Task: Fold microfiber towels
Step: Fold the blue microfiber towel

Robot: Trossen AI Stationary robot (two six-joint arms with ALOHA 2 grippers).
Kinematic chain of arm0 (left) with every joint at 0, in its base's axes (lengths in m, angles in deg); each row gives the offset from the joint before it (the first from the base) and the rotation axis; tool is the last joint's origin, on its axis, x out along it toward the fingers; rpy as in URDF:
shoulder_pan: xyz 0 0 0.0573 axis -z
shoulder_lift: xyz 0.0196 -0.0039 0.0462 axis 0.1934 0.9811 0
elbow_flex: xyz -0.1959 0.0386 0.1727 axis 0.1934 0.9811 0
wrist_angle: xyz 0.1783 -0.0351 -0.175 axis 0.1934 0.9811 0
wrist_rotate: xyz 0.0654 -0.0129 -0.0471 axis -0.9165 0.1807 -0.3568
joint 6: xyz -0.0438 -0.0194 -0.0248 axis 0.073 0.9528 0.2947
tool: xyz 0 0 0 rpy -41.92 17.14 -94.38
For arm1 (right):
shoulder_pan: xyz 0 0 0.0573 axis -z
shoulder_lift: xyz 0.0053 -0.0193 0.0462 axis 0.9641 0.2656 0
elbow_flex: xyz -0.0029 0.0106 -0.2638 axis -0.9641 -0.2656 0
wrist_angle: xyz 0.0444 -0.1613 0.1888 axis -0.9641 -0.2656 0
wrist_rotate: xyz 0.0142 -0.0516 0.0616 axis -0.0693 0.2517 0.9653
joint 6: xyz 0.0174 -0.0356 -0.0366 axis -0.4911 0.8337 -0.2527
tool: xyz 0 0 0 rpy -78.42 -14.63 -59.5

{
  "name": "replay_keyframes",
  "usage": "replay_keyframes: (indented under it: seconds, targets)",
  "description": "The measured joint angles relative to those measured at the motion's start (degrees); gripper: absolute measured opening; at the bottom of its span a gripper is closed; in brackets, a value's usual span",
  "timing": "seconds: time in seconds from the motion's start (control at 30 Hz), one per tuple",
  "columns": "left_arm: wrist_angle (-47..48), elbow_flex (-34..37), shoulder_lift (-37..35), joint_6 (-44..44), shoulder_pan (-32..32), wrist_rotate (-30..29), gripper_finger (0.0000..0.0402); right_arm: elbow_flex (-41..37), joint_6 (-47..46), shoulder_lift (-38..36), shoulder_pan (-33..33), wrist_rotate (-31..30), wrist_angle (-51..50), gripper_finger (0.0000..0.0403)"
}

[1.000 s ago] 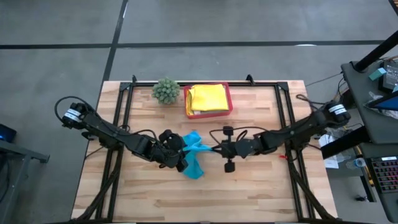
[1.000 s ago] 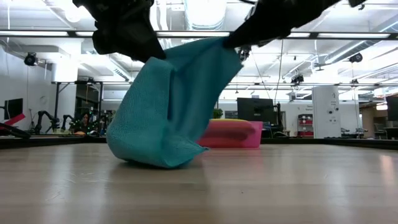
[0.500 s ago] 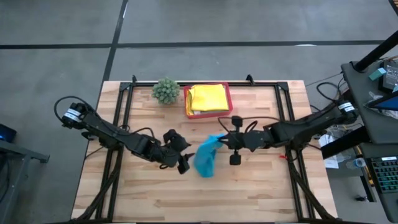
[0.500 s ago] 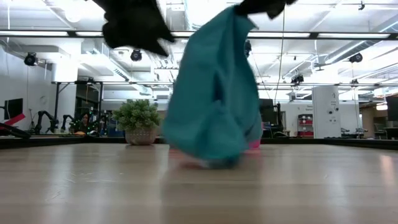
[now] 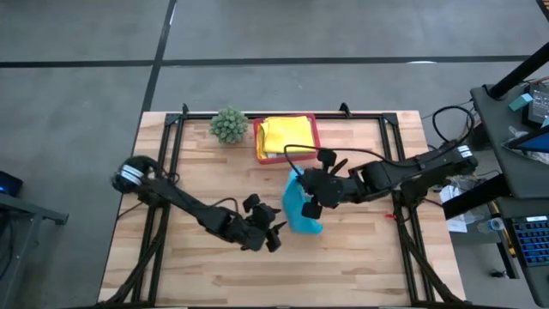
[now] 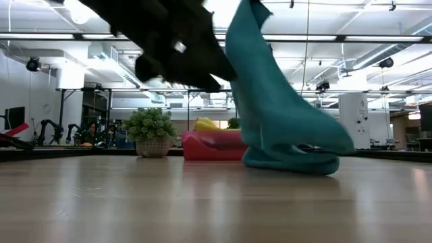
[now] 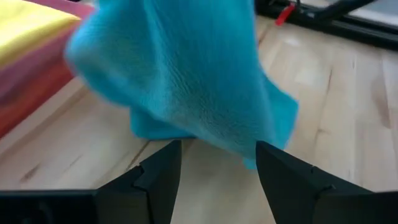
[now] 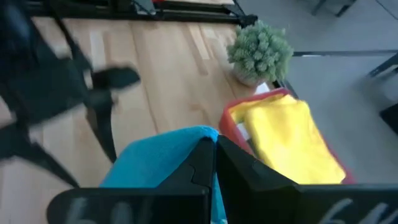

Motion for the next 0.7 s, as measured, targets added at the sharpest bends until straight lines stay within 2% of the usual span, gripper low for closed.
replay_keyframes:
  seconds: [0.13,0.23,0.5,0.7]
  targets:
    - [-4.33,-0.82,3.79,-0.47,-1.24,-1.42,0.0191,6.99,2.75,1.94,1.05,-0.06,-3.11,0.0008]
    - [-2.21,-1.06,4.0,-3.18,-1.69,-0.79,0.0191,12.01,5.02,2.61,2.45,-0.04,-5.03,0.0008]
    - [8.36,-1.05,-5.82,-8.04,-0.52,0.01,0.0191,23.32,3.9,3.76,10.7,-1.55,-17.92,0.0008]
    - [9.83,-0.51,-10.73,-12.41,-0.07,-0.8,0.0191,25.93,4.11,3.66,13.83,-0.41,-23.51,0.0008]
